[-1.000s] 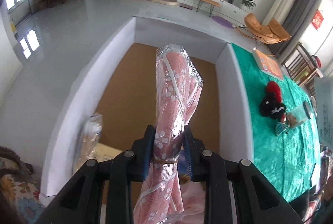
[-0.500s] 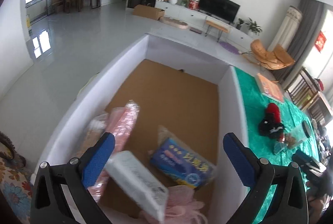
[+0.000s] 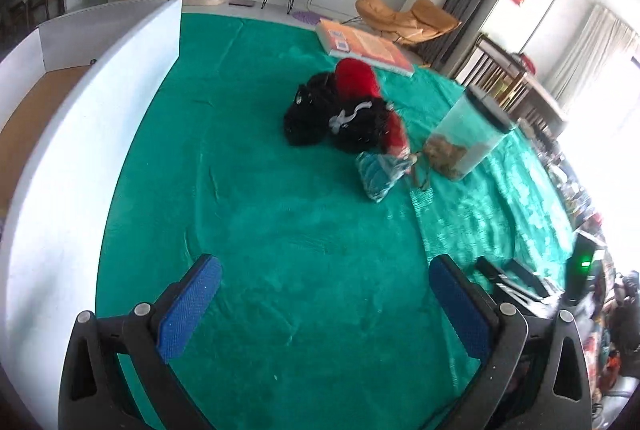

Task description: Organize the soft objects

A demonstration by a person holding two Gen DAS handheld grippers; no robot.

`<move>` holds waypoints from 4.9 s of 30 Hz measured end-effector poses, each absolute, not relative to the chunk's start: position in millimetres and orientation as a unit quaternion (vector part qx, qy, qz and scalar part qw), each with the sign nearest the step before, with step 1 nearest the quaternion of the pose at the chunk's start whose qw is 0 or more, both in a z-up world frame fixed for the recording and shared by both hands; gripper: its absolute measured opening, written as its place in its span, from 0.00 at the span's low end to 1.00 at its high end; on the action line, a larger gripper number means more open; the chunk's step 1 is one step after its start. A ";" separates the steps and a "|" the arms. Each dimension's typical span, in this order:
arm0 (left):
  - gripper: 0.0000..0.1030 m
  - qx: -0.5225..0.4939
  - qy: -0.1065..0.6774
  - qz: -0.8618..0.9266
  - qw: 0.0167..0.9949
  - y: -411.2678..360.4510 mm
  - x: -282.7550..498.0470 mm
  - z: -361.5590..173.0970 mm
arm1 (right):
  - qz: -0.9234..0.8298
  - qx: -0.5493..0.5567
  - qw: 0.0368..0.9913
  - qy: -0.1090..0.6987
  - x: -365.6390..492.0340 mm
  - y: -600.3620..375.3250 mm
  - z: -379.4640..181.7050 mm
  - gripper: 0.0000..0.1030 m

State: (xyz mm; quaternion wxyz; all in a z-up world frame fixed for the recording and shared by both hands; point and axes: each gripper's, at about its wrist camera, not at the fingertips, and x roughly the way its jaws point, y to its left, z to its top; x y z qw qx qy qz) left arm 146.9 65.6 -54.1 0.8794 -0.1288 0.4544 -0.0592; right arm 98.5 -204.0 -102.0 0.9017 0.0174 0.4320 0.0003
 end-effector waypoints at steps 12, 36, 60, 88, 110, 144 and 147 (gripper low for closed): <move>1.00 0.006 0.458 -0.009 0.889 64.8 178.0 -118.1 | 0.000 0.008 0.898 0.440 93.5 -196.5 -105.1 0.82; 1.00 0.004 0.456 -0.018 0.890 65.1 179.4 -116.1 | 0.002 0.008 0.898 0.441 95.4 -196.2 -105.3 0.84; 1.00 0.004 0.456 -0.018 0.890 65.3 179.7 -115.8 | 0.002 0.008 0.897 0.441 95.4 -196.3 -105.4 0.84; 1.00 0.004 0.457 -0.017 0.889 65.0 179.6 -116.0 | 0.003 0.008 0.897 0.441 95.2 -196.0 -105.3 0.84; 1.00 0.004 0.457 -0.017 0.889 64.8 179.5 -116.0 | 0.003 0.008 0.897 0.441 95.1 -196.0 -105.2 0.84; 1.00 0.004 0.457 -0.017 0.889 64.7 179.6 -116.0 | 0.003 0.008 0.897 0.441 94.8 -195.8 -105.1 0.84; 1.00 0.004 0.457 -0.017 0.889 64.8 179.6 -115.9 | 0.003 0.008 0.897 0.441 94.8 -195.8 -105.1 0.84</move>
